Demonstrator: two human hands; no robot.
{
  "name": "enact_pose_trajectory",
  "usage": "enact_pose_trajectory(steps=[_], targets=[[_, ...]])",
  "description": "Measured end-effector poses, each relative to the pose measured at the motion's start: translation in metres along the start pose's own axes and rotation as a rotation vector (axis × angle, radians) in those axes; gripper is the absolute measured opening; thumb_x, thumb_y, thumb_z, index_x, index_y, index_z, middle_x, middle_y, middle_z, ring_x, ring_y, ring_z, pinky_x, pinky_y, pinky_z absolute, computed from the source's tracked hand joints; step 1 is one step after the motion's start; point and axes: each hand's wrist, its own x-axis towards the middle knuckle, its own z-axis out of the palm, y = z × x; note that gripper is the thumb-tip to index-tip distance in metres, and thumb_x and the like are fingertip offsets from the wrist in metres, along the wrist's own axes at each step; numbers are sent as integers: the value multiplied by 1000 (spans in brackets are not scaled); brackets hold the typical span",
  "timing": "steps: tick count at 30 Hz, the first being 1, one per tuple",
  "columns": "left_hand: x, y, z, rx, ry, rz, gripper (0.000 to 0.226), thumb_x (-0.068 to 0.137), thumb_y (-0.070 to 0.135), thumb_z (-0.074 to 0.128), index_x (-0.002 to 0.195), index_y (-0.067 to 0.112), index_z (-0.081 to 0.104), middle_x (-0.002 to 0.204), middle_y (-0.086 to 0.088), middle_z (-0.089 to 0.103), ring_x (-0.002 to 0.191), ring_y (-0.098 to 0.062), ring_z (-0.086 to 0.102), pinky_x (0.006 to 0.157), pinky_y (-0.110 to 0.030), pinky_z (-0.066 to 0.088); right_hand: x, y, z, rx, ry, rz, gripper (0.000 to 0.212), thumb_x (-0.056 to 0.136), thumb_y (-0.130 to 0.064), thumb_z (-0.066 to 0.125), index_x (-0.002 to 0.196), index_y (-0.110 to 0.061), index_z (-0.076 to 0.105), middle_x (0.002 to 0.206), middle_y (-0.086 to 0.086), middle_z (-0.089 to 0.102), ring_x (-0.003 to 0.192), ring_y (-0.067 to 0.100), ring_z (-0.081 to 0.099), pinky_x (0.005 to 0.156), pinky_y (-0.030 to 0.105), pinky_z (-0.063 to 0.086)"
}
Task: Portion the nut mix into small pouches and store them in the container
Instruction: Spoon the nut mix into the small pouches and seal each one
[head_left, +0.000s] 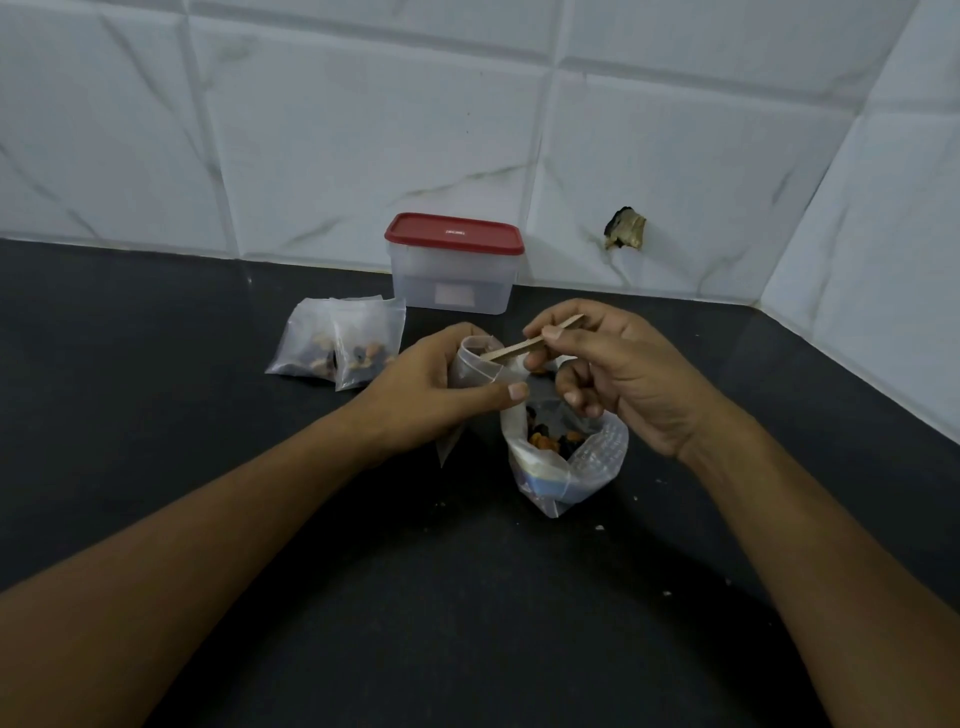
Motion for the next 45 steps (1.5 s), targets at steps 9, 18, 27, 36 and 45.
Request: enact_pose_trajectory(steps=[9, 18, 27, 36, 45], targets=[[0, -1, 0, -27, -17, -15, 37, 85, 40, 80, 117, 29, 64, 110, 7, 74, 102, -10, 72, 95, -47, 58, 2, 0, 0, 92, 111, -35, 11, 102, -18, 61, 107, -14, 70, 86, 6, 71, 54, 13, 50, 44, 21, 35], [1, -3, -1, 17, -32, -26, 44, 83, 47, 79, 121, 33, 62, 113, 12, 73, 104, -6, 70, 97, -44, 57, 4, 1, -16, 246, 323, 5, 14, 103, -20, 59, 97, -13, 69, 73, 2, 67, 51, 12, 47, 44, 22, 34], [-1, -3, -1, 190, -45, 18, 35, 86, 44, 76, 116, 32, 62, 106, 10, 72, 95, -1, 69, 90, -36, 59, 3, 4, -29, -180, 424, -34, 22, 105, -27, 56, 88, -17, 66, 63, -2, 63, 48, 11, 52, 43, 21, 38], [1, -7, 0, 52, -29, -13, 28, 87, 23, 79, 111, 24, 66, 101, 3, 75, 94, -11, 72, 90, -40, 59, 6, 17, -33, -218, 226, -10, 17, 107, -25, 56, 100, -14, 68, 77, 4, 69, 54, 12, 55, 46, 22, 40], [2, -8, 0, -8, -42, -49, 30, 88, 18, 77, 114, 23, 65, 105, 3, 74, 97, -10, 72, 88, -34, 60, 5, 20, -41, -110, 65, 75, 17, 105, -28, 58, 105, -14, 67, 79, 4, 68, 58, 12, 55, 49, 22, 40]])
